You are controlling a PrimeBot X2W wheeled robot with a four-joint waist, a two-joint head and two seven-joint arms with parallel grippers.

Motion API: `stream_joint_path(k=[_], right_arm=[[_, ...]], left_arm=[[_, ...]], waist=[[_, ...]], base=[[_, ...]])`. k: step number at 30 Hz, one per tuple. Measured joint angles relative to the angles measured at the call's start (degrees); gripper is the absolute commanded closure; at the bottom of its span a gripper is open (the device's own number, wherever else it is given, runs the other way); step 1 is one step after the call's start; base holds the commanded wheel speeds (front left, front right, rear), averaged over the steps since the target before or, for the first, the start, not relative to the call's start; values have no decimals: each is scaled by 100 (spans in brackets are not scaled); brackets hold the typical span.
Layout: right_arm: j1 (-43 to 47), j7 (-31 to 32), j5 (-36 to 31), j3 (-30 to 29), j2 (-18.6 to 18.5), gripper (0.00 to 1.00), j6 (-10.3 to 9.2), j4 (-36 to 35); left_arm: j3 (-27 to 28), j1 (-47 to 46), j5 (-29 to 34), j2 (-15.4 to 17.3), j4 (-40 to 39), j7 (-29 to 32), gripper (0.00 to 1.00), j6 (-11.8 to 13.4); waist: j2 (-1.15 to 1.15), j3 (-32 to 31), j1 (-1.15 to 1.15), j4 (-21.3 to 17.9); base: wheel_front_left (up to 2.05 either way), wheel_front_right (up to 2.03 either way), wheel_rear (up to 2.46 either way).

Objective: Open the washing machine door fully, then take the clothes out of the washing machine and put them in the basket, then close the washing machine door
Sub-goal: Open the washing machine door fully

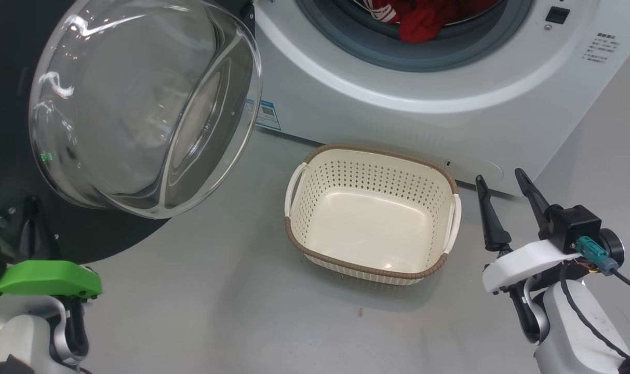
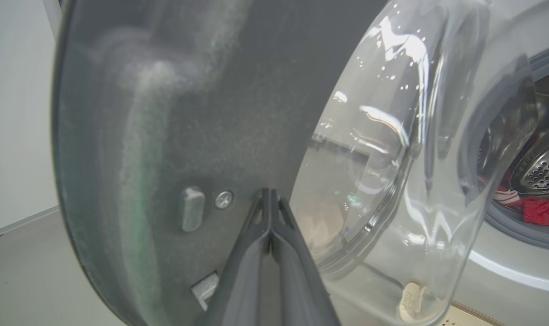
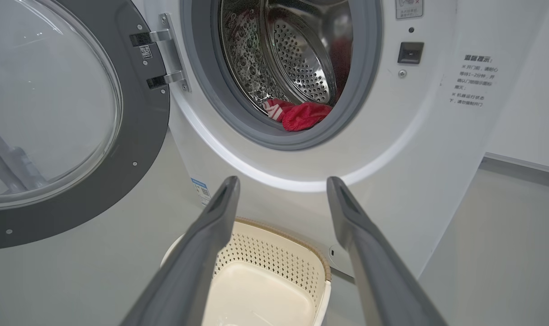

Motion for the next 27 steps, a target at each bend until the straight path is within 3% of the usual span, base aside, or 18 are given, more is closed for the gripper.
stream_joint_path(k=[14, 27], right_arm=[[-67, 0, -49, -29, 10, 0, 24, 45], [-66, 0, -49, -21, 37, 0, 68, 86]], left_arm=[[203, -136, 58, -18, 380, -9, 100, 1], [330, 158, 516, -279, -255, -21, 100, -5]], waist=[[0, -19, 0, -32], [0, -123, 0, -106]], base=[[0, 0, 0], [0, 0, 0]])
